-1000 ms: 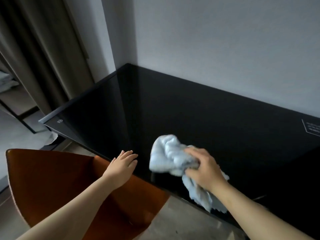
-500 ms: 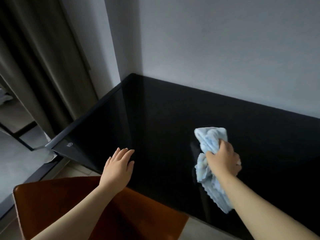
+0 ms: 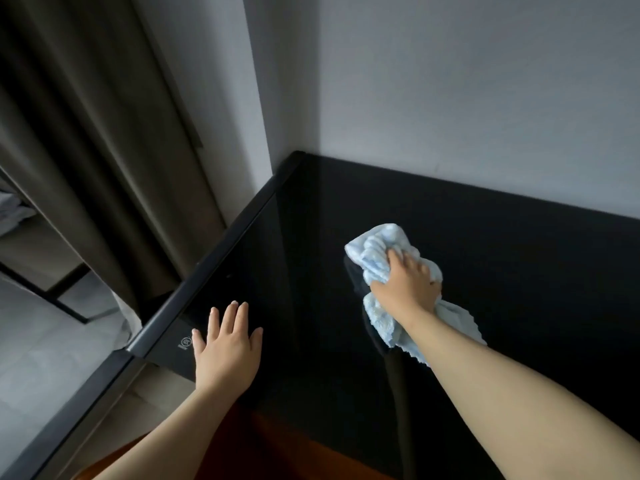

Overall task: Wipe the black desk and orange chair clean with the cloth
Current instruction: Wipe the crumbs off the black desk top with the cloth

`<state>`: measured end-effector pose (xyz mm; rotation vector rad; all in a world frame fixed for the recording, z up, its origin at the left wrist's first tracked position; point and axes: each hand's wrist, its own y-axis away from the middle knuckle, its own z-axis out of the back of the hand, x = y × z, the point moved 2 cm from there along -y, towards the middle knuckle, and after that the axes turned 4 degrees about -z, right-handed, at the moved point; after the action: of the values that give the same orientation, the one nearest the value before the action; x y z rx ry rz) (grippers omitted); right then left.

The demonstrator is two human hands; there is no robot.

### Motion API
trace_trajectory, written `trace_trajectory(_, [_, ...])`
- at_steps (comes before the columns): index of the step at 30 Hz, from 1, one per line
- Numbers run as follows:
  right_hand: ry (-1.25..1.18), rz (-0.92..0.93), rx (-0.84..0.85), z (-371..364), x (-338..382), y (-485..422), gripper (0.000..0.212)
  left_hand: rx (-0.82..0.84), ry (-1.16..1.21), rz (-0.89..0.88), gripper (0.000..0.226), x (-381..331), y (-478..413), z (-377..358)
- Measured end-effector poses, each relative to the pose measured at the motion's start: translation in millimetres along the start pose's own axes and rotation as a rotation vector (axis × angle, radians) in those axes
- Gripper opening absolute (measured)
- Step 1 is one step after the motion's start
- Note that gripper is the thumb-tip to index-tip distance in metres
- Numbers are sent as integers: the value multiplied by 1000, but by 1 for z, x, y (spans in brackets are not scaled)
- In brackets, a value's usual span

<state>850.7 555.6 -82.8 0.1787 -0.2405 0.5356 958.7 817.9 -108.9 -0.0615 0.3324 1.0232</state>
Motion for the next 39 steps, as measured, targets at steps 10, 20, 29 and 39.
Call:
trace_trajectory(10, [3,687,196,-22,44,77,50,-84,204,-14,49,9,-3,14])
trace_trajectory(20, [-194,94,-47,4,64,29,32,-92,417,16,46,20,7,25])
trace_trajectory(29, [93,483,240,-50,182,19,62,-181,380,172,47,57,16,45])
trace_trajectory(39, [-76,1018,353,-50,147,98,6,-505,674,203,45,45,31,53])
